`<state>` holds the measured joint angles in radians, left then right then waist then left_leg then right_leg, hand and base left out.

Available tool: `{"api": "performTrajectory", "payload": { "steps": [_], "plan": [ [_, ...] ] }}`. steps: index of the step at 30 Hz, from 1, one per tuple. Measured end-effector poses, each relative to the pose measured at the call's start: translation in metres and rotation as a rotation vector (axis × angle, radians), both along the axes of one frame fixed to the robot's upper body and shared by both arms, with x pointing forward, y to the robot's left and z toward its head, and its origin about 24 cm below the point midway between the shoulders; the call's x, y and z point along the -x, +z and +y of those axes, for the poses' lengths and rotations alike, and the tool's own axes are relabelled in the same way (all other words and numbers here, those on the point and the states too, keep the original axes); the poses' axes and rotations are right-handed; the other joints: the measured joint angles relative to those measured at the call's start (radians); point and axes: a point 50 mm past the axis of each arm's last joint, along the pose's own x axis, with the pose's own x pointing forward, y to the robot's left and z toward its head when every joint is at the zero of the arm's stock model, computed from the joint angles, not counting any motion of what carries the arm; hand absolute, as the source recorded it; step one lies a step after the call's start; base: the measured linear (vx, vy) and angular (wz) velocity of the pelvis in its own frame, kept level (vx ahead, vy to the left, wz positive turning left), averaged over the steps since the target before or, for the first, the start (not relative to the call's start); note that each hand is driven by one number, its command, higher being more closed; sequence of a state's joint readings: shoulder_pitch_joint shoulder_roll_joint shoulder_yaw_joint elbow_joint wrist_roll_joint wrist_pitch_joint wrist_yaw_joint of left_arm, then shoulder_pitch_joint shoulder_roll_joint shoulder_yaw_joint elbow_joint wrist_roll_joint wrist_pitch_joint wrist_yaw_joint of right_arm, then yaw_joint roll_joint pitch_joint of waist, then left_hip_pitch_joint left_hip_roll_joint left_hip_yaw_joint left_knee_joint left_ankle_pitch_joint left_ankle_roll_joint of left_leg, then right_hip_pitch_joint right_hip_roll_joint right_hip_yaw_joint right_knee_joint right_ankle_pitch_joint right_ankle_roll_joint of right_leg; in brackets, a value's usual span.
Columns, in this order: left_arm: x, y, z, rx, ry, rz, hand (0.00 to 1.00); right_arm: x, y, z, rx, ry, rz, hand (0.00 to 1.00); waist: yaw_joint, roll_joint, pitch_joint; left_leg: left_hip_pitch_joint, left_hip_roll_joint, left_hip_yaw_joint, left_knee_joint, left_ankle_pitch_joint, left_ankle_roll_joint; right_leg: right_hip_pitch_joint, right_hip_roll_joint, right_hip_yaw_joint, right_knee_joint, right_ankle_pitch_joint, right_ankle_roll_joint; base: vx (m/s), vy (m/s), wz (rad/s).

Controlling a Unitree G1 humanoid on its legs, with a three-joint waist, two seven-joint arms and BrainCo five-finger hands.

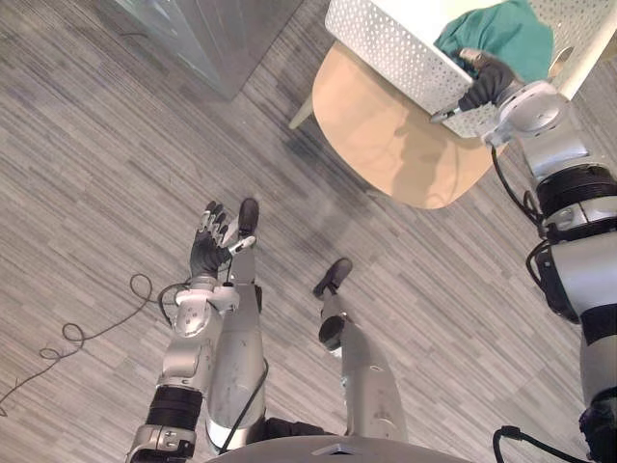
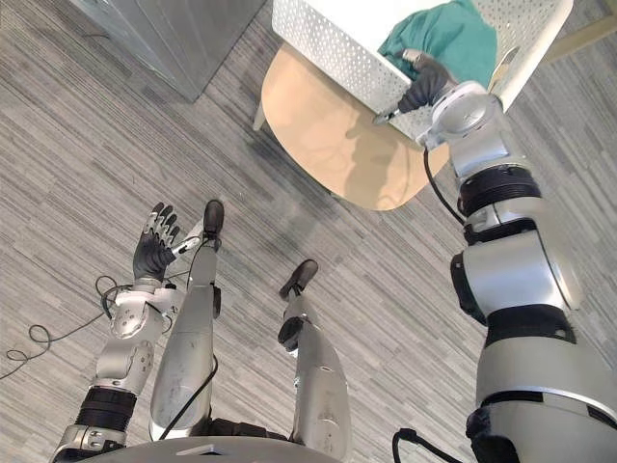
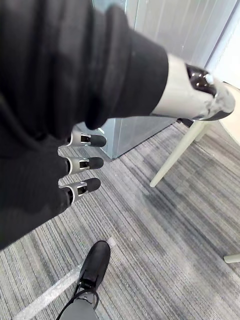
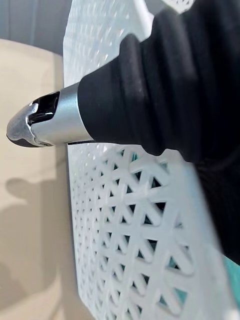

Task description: Pick up the laundry basket with both hands and put the clothes into the washing machine.

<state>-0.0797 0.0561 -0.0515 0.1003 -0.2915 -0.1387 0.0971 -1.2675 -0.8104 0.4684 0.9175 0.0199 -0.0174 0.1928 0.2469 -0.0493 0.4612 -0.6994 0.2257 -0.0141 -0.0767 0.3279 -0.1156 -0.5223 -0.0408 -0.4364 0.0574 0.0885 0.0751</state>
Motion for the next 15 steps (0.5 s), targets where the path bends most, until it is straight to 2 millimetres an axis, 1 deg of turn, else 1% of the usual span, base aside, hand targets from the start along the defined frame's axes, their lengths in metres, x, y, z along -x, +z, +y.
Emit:
{"api": "performTrajectory", "payload": {
  "steps": [1,3,4,5,7,8,10,13,14,15],
  "plan": [
    [0.001,0.005,0.0,0.001,0.001,-0.021,0.0,0.002,0.006,0.005,-0.015,0.034,-0.024,0.0,0.0,-0.015,-0.001,-0.001,0.005,0.01,0.002,-0.001,0.0,0.002,0.007,0.008,-0.021,0.011,-0.002,0.08,-0.015,-0.21],
    [0.002,0.012,0.002,0.003,0.005,-0.052,0.0,0.002,0.008,0.011,-0.032,0.071,-0.027,0.0,0.001,-0.04,-0.001,-0.025,0.012,0.012,0.043,-0.025,-0.002,0.002,0.015,0.01,-0.039,0.02,-0.005,0.06,-0.024,-0.19],
    [0.002,0.017,0.002,0.004,0.005,-0.075,0.0,0.002,0.005,0.015,-0.025,0.094,-0.012,0.0,0.002,-0.064,0.001,-0.055,0.02,0.011,0.102,-0.056,-0.005,0.002,0.025,0.01,-0.051,0.027,-0.007,0.04,-0.032,-0.17],
    [0.002,0.02,0.001,0.006,0.0,-0.088,0.0,0.001,0.001,0.017,-0.04,0.113,0.012,0.0,0.005,-0.081,0.0,-0.089,0.032,0.002,0.164,-0.089,-0.008,0.002,0.037,0.01,-0.061,0.032,-0.007,0.03,-0.033,-0.17],
    [0.002,0.021,-0.001,0.013,-0.008,-0.094,0.0,0.0,-0.003,0.019,-0.062,0.134,0.039,0.0,0.013,-0.096,0.002,-0.134,0.051,-0.014,0.245,-0.134,-0.015,0.005,0.059,0.008,-0.073,0.035,-0.008,0.03,-0.041,-0.19],
    [0.003,0.02,-0.001,0.016,-0.009,-0.094,0.0,0.0,-0.007,0.02,-0.097,0.156,0.065,0.0,0.023,-0.107,0.004,-0.156,0.065,-0.017,0.287,-0.16,-0.015,0.004,0.071,0.008,-0.08,0.035,-0.009,0.04,-0.045,-0.24],
    [0.005,0.023,-0.002,0.029,-0.006,-0.105,0.0,0.001,-0.012,0.021,-0.147,0.189,0.094,0.0,0.031,-0.118,0.009,-0.183,0.078,-0.026,0.331,-0.186,-0.015,0.004,0.086,0.006,-0.089,0.035,-0.009,0.07,-0.041,-0.16],
    [0.007,0.024,-0.004,0.045,-0.006,-0.114,0.0,0.003,-0.016,0.018,-0.187,0.215,0.136,0.0,0.03,-0.132,0.011,-0.21,0.081,-0.038,0.356,-0.2,-0.014,0.003,0.094,-0.005,-0.105,0.039,-0.005,0.12,-0.023,0.0],
    [0.007,0.024,-0.004,0.046,-0.005,-0.113,0.0,0.004,-0.021,0.019,-0.199,0.224,0.155,0.0,0.033,-0.144,0.011,-0.211,0.082,-0.037,0.356,-0.201,-0.014,0.003,0.094,-0.005,-0.107,0.039,-0.003,0.13,-0.013,0.03],
    [0.007,0.024,-0.004,0.046,-0.005,-0.114,0.0,0.005,-0.025,0.019,-0.199,0.231,0.168,0.0,0.035,-0.148,0.011,-0.211,0.082,-0.037,0.357,-0.202,-0.015,0.003,0.094,-0.006,-0.107,0.041,-0.002,0.13,-0.008,-0.02]
  ]
}}
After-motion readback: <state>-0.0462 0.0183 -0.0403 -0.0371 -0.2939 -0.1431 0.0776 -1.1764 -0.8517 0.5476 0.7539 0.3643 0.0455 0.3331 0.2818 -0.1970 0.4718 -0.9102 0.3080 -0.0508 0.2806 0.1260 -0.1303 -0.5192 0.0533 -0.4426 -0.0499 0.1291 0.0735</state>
